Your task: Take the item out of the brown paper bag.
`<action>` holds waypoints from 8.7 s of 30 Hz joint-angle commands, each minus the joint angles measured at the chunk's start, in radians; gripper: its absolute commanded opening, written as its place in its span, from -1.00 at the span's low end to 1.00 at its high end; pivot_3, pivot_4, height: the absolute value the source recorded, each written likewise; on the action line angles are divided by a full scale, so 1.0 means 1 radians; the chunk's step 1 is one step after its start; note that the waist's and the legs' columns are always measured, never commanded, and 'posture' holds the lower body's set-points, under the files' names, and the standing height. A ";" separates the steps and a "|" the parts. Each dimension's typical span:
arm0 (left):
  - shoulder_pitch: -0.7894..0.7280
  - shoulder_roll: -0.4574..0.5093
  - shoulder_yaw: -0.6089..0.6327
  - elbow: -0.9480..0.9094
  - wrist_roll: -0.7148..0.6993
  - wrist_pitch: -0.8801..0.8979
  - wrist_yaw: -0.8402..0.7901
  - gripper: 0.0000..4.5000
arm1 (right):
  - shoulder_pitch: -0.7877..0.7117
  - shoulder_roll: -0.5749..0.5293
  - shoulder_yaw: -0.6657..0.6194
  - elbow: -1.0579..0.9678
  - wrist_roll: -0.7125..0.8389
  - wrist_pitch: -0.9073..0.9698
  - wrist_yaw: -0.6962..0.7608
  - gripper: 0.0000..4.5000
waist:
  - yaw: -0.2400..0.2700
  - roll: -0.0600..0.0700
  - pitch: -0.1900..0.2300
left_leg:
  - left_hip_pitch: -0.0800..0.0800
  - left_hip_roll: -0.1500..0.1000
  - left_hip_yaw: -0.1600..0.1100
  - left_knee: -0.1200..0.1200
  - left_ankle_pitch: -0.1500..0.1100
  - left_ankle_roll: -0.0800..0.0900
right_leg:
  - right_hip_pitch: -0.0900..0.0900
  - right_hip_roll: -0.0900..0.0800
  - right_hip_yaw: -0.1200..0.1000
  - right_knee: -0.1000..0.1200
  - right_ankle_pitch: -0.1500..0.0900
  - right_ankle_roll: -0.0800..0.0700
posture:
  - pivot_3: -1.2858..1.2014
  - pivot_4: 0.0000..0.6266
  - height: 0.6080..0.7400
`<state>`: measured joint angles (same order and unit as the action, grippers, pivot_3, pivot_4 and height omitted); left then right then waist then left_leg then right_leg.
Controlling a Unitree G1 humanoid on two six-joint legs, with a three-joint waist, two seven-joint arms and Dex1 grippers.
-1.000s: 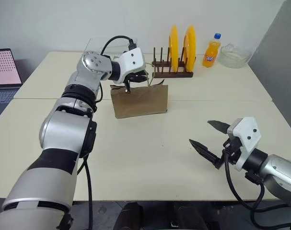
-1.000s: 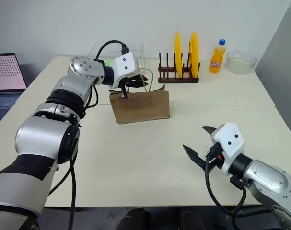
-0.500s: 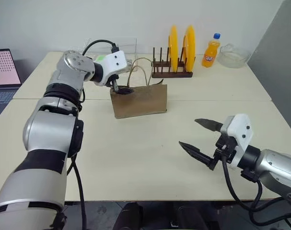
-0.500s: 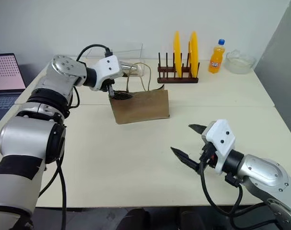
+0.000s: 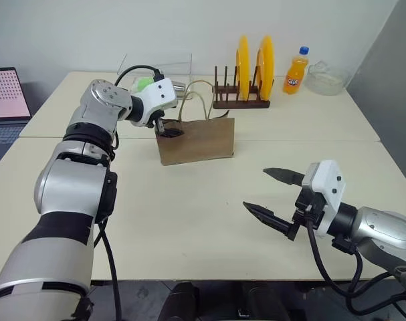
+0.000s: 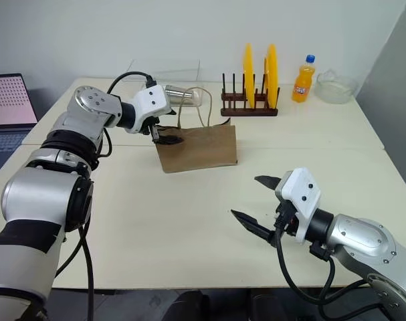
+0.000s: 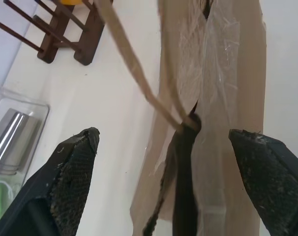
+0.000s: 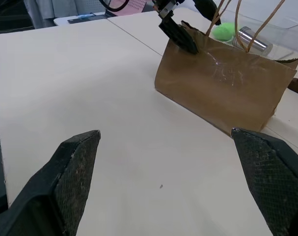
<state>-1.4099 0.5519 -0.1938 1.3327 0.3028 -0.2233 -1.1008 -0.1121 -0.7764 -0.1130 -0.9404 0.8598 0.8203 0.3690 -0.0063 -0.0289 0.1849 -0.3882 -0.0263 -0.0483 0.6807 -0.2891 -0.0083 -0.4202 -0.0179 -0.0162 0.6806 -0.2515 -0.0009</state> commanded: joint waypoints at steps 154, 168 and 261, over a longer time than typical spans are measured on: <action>-0.036 -0.246 0.057 0.022 0.008 -0.024 0.082 -0.71 | 0.072 -0.070 0.000 -0.071 0.200 0.070 -0.285 1.00 | 0.003 -0.001 0.000 | -0.001 -0.001 0.000 0.001 0.000 0.000 | 0.000 -0.001 0.000 0.000 0.002 -0.002 | 0.03 -0.52 1.00; -0.005 -0.084 0.140 -0.022 -0.096 -0.027 -0.095 0.37 | 0.004 -0.057 0.056 -0.024 0.145 0.054 -0.226 1.00 | -0.001 -0.001 0.000 | -0.001 0.000 0.000 0.001 0.000 0.000 | 0.000 0.000 0.000 0.001 0.002 -0.003 | 0.03 -0.52 1.00; 1.004 0.261 0.002 -1.864 -0.660 0.577 0.025 1.00 | -0.128 0.008 -0.069 0.205 -0.456 0.055 0.750 -0.11 | 0.026 0.011 0.005 | 0.010 0.001 -0.001 -0.005 0.000 -0.001 | 0.010 0.000 0.002 -0.008 -0.002 -0.003 | 0.03 -0.52 1.00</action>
<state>-0.3627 0.8345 -0.1528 -0.5509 -0.3798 0.3879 -1.0498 -0.2506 -0.7679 -0.1056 -0.6255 0.3474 0.8154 1.1707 0.0197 -0.0178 0.1894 -0.3790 -0.0252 -0.0480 0.6758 -0.2892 -0.0093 -0.4121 -0.0180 -0.0130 0.6724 -0.2531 -0.0034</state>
